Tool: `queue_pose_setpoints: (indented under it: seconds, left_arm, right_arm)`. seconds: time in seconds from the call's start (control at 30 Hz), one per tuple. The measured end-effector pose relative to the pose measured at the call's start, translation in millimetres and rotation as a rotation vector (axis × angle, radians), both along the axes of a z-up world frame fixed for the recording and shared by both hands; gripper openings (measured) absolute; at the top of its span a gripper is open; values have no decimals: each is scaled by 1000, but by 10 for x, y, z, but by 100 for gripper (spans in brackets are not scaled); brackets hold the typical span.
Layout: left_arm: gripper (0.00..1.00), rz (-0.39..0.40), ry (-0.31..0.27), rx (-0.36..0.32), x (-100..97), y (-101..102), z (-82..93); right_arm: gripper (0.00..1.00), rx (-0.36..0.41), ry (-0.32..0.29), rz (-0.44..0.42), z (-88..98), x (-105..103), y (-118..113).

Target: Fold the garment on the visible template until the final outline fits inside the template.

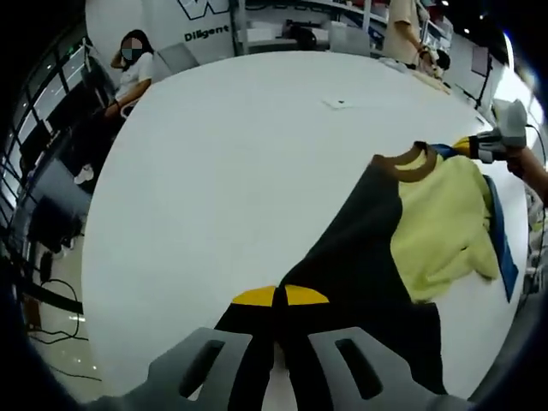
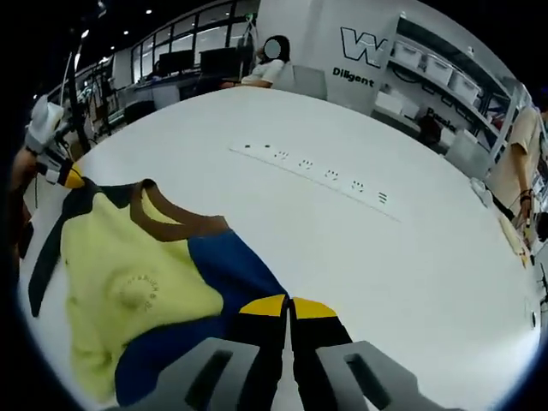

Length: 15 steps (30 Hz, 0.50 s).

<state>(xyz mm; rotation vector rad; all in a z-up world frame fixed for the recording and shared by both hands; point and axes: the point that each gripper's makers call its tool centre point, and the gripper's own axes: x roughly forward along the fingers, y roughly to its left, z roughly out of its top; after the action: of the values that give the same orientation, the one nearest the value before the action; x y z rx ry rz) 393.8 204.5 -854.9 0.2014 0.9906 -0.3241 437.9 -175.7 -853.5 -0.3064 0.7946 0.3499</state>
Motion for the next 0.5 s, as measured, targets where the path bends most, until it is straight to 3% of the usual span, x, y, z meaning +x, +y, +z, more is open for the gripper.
queue_pose_setpoints:
  seconds: [0.5]
  left_arm:
    - [0, 20, -30, 30, 96, 37, -41]
  right_arm:
    - [0, 21, -5, -13, -84, 72, 4]
